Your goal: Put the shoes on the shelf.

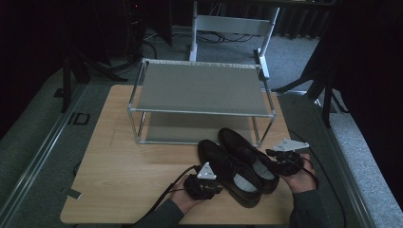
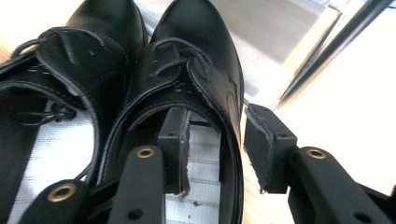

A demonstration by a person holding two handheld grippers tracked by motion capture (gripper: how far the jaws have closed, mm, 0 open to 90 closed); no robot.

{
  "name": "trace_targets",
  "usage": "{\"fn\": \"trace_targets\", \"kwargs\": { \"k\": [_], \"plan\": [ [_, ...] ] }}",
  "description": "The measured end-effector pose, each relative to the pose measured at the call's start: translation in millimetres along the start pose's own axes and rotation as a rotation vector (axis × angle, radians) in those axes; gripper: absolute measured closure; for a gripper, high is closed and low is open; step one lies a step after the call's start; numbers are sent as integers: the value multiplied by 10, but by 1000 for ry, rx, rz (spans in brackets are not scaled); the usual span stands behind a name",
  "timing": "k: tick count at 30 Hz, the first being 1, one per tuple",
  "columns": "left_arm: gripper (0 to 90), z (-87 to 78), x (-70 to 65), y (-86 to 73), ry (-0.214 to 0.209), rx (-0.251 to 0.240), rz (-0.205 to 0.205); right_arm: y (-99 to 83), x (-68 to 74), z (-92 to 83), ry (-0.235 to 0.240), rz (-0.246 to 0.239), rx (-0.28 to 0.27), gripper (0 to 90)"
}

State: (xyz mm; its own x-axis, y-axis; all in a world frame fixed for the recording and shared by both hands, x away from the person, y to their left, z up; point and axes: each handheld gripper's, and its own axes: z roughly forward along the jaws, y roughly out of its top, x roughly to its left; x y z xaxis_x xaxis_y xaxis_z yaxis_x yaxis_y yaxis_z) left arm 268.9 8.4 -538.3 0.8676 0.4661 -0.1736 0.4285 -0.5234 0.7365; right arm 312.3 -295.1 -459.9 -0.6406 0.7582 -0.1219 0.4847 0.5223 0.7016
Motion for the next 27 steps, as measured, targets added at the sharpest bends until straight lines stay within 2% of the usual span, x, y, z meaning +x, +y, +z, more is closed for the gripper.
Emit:
{"fn": "trace_targets", "kwargs": {
  "k": [3, 4, 7, 8, 15, 18, 20, 27],
  "plan": [
    [714, -112, 88, -92, 35, -1, -27, -10, 39, -70, -17, 7, -13, 571],
    [710, -142, 115, -122, 45, -1, -35, -12, 52, -111, -21, 20, -42, 564],
    [704, -223, 176, -200, 71, 3, -56, 9, 70, -246, -43, 52, -99, 623],
    [703, -250, 195, -228, 79, 1, -64, 30, 80, -306, -15, 61, -106, 654],
    [703, -391, 324, -437, 109, -7, -120, 2, 188, -296, 36, 78, -56, 663],
    [703, -417, 348, -490, 118, 0, -130, -45, 253, -257, 49, 68, -12, 670],
    [703, -435, 367, -509, 122, -3, -141, -80, 319, -242, 59, 71, 26, 660],
    [703, -435, 383, -517, 136, -4, -148, -76, 361, -226, 91, 87, 52, 601]
  ]
}}
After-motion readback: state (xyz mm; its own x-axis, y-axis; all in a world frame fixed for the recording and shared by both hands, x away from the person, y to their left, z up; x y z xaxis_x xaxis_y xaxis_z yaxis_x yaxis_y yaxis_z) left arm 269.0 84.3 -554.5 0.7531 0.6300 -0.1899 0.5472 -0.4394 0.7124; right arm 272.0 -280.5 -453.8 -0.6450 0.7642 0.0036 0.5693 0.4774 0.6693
